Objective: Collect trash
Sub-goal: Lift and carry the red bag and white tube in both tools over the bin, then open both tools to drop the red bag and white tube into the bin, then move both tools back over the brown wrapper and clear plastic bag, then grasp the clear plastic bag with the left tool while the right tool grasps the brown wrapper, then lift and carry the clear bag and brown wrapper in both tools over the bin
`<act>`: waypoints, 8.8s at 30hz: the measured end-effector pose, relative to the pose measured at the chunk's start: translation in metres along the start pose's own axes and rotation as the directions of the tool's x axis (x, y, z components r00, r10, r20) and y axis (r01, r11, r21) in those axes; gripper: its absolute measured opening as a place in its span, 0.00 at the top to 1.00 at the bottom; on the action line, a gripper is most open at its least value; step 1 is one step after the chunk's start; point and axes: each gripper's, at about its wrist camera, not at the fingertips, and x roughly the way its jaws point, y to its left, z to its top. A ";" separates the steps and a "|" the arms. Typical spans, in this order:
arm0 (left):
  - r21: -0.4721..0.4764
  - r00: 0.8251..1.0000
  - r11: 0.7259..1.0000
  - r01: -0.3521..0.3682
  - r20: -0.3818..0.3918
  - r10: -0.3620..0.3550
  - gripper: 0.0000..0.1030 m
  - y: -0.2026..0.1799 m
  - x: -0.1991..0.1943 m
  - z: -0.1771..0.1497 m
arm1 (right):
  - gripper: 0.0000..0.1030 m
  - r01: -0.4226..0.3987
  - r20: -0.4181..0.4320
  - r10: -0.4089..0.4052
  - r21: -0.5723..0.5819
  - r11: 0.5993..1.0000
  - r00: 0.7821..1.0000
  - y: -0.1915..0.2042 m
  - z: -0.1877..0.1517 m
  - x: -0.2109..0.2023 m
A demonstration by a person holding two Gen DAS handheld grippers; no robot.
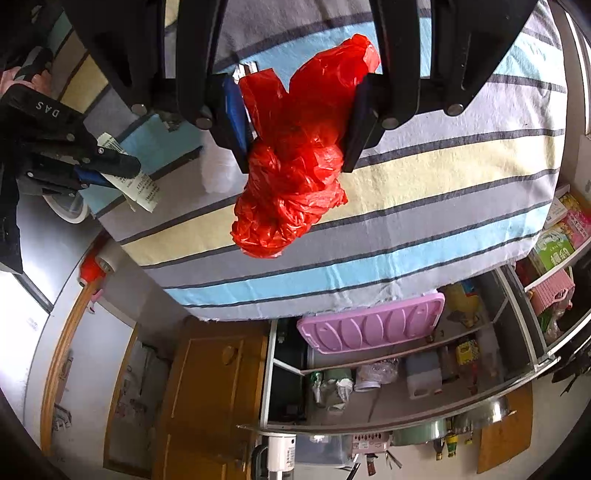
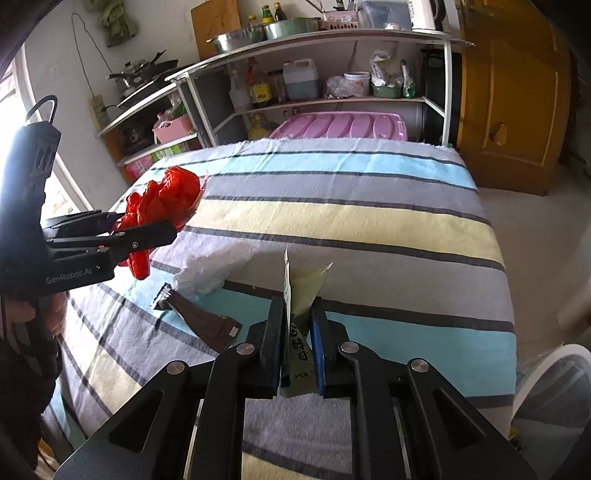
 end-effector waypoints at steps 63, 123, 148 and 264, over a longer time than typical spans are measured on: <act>0.356 0.928 0.858 0.371 -0.160 -0.335 0.52 -0.354 0.022 -0.025 | 0.86 0.336 -0.022 -0.367 0.455 0.825 0.930 -0.217 -0.161 -0.186; 0.019 0.992 0.998 0.065 0.106 -0.066 0.27 -0.117 -0.045 -0.023 | 0.60 0.142 0.119 -0.161 0.150 0.978 0.980 -0.058 -0.060 -0.118; -0.115 0.999 0.993 0.017 0.036 -0.013 0.25 -0.004 -0.011 -0.020 | 0.60 -0.145 -0.091 0.127 -0.222 0.964 0.988 0.044 -0.019 0.013; 0.087 0.982 0.982 0.166 0.078 -0.172 0.73 -0.171 -0.034 0.000 | 0.83 0.105 0.171 -0.124 0.119 0.987 0.977 -0.072 -0.063 -0.152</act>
